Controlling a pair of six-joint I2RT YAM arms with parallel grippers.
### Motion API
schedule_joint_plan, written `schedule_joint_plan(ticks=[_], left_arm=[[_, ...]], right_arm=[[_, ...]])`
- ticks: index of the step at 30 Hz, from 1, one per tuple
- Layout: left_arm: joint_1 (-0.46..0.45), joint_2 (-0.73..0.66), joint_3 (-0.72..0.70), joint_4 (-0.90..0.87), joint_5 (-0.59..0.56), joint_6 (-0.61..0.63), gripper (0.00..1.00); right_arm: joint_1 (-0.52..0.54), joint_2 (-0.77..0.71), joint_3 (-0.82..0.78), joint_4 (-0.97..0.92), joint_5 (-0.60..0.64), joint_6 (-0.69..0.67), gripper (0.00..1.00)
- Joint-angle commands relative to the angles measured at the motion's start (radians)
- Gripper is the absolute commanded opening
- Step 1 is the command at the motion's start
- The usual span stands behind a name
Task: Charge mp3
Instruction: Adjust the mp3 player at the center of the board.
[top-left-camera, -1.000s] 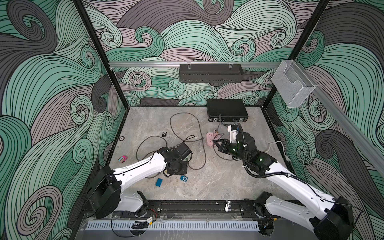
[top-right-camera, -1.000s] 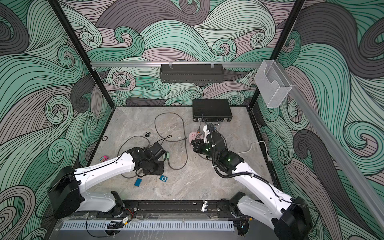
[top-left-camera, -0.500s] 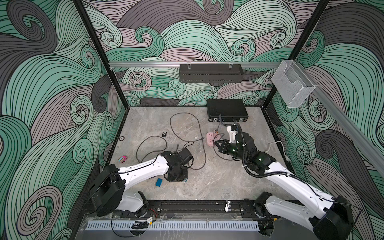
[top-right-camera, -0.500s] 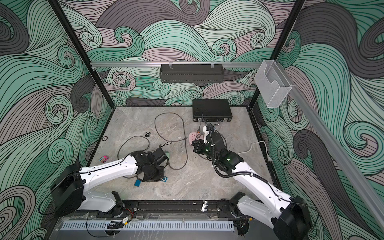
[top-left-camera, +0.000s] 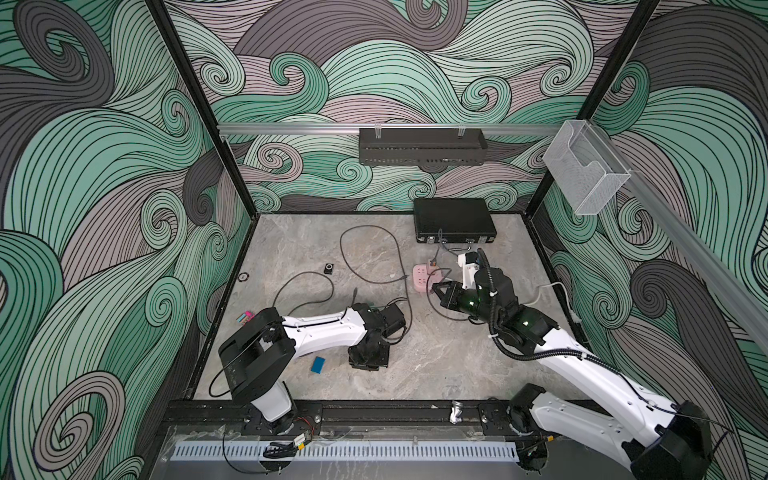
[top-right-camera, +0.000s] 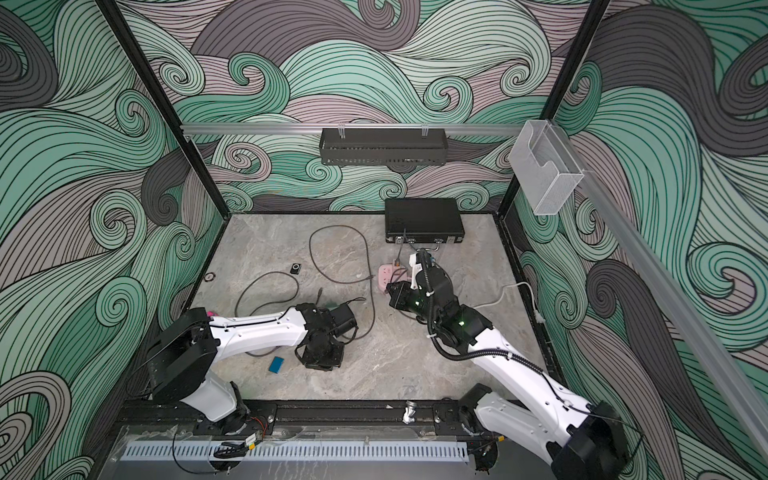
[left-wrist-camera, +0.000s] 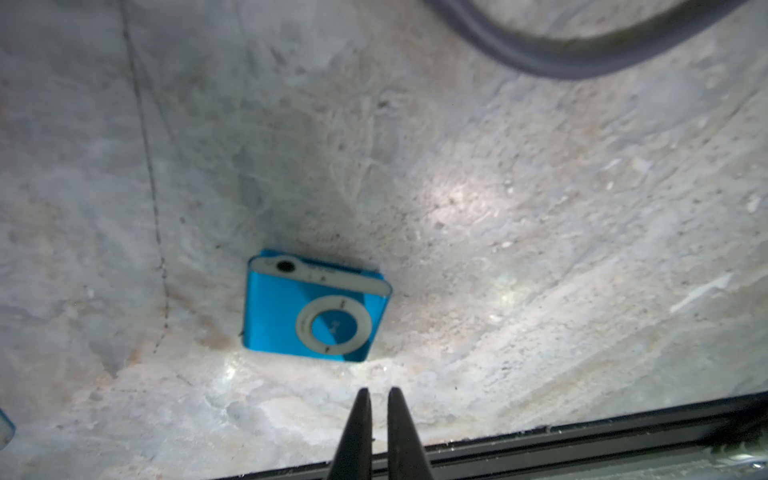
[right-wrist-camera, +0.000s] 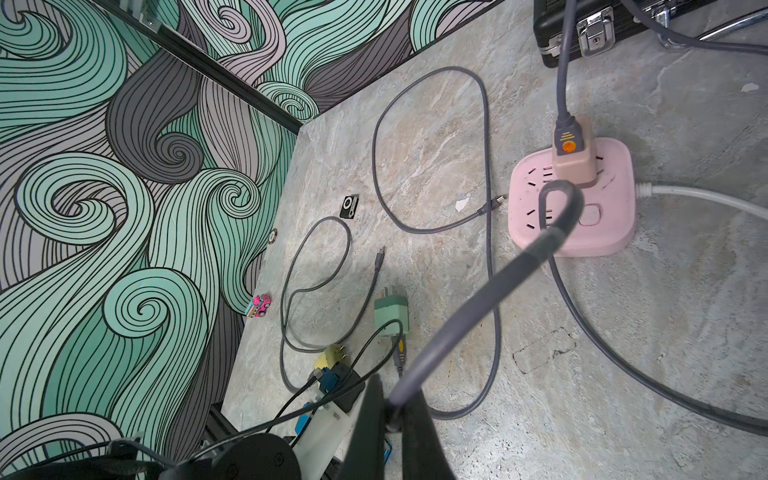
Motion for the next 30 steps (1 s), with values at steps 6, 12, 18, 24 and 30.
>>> schedule_joint_plan(ticks=[6,12,18,24,30], left_arm=[[-0.007,0.098,0.093,-0.029,-0.063,0.053,0.09],[-0.008,0.067,0.098,-0.008,0.010,0.112,0.09],[-0.029,0.062,0.045,-0.042,0.083,0.148,0.10],[-0.028,0.011,-0.004,-0.067,0.022,0.117,0.09],[-0.020,0.040,0.014,-0.074,-0.062,0.103,0.09]], right_arm=[[-0.009,-0.059,-0.035,-0.024,0.053,0.005,0.00],[-0.012,-0.074,-0.037,-0.031,0.063,-0.001,0.00],[-0.014,-0.061,-0.040,-0.017,0.049,0.009,0.00],[-0.013,-0.063,-0.054,0.000,0.046,0.021,0.00],[-0.013,-0.050,-0.048,0.005,0.034,0.026,0.00]])
